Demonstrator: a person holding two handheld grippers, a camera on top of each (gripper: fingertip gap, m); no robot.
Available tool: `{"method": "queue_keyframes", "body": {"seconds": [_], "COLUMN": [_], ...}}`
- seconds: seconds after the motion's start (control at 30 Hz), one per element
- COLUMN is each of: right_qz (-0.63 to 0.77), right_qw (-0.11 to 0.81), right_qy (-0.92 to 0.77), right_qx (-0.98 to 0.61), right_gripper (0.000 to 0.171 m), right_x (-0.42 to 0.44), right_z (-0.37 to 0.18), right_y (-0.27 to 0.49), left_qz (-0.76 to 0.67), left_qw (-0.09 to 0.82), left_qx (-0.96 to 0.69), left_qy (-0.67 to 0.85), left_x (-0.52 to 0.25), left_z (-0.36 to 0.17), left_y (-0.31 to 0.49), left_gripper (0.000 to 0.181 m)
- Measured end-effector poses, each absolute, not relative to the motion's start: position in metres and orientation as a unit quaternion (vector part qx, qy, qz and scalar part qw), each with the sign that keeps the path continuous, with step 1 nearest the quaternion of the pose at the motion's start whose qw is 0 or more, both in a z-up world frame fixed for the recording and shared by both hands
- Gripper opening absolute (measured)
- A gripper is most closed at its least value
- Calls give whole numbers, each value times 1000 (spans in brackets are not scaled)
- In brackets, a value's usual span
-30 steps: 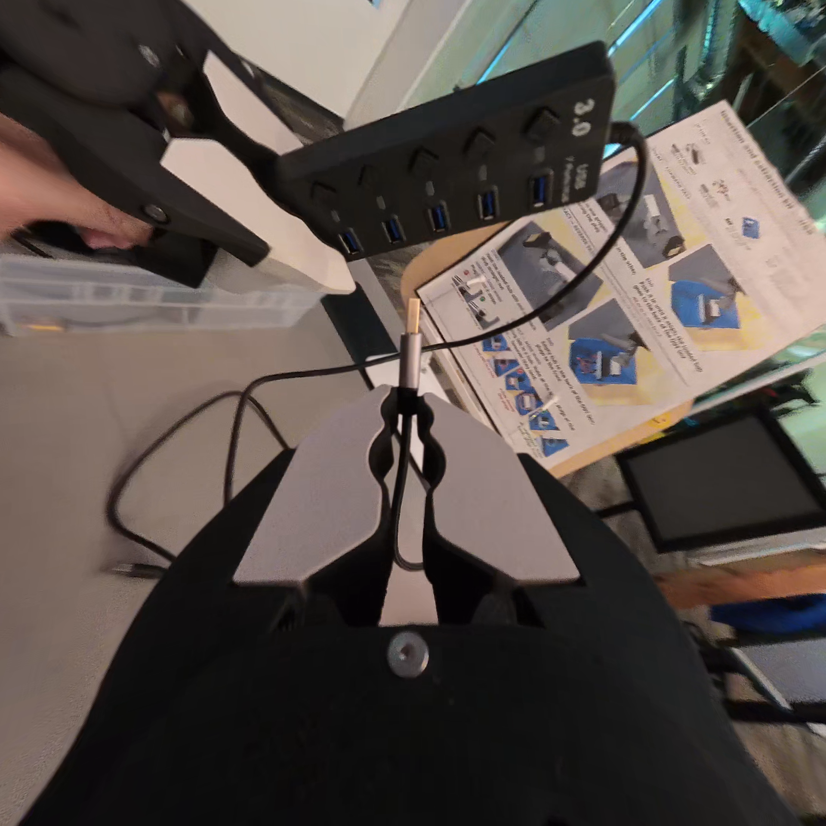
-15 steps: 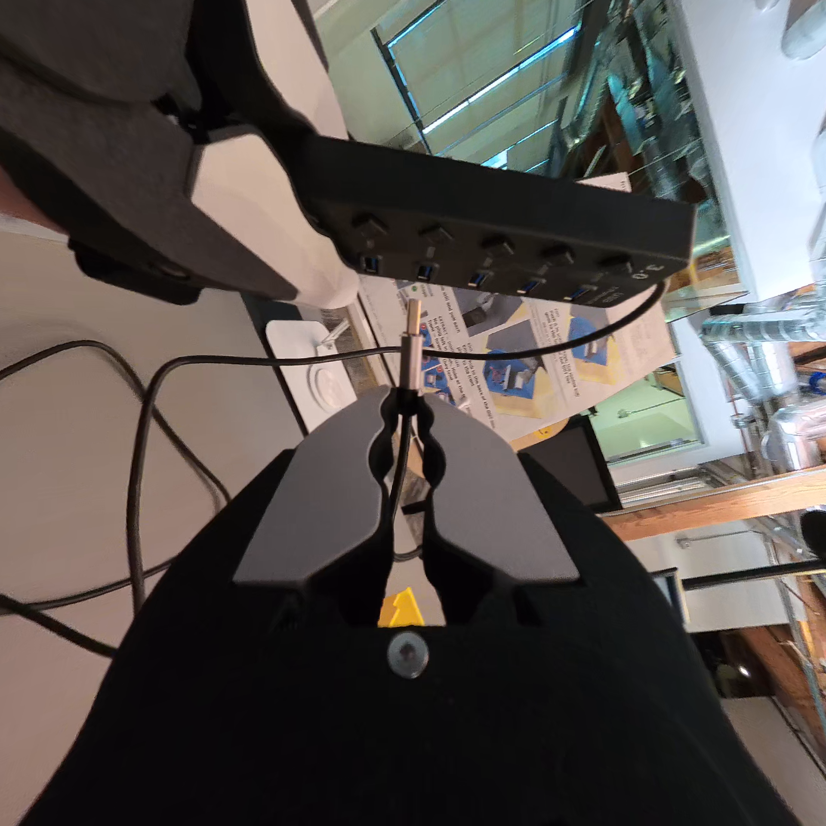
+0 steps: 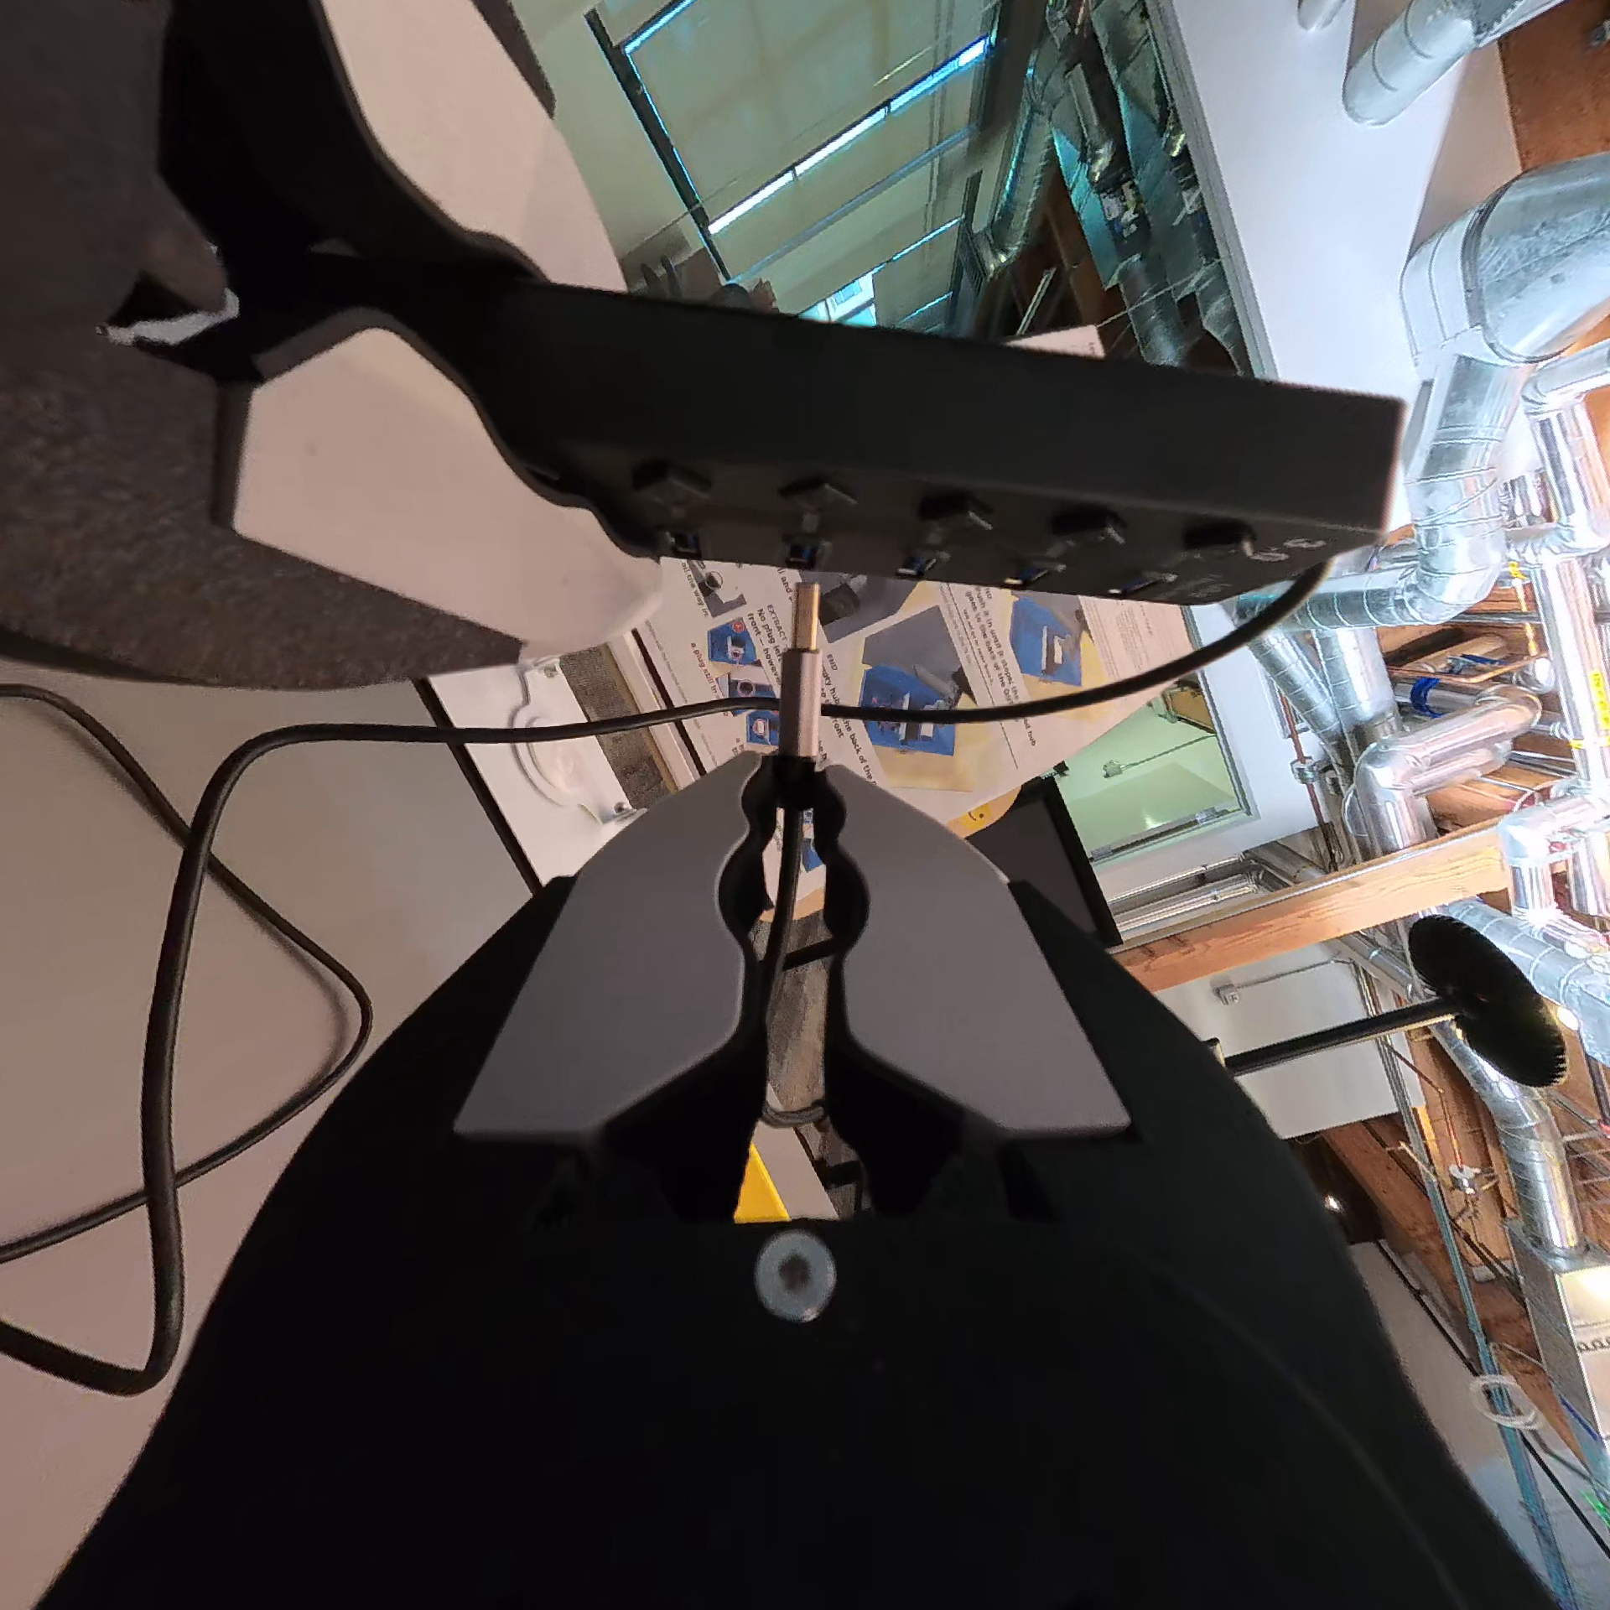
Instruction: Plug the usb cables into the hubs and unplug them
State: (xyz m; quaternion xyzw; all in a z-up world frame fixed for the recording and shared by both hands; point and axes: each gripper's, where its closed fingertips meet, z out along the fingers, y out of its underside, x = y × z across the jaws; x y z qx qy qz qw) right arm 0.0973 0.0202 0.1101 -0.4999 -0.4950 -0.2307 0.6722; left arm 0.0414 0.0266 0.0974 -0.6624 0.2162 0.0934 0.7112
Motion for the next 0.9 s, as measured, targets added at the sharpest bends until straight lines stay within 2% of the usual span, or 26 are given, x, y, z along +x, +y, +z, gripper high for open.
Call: {"method": "queue_keyframes", "body": {"seconds": [0.9], "right_qz": [-243], "right_qw": [656], "right_qy": [-496], "right_qx": [-514], "right_gripper": [8], "right_x": [97], "right_z": [102], "right_y": [25], "left_qz": [105], "left_qw": [699], "left_qx": [-672], "left_qy": [220], "left_x": [44], "left_z": [88], "left_y": [31], "left_gripper": [28]}}
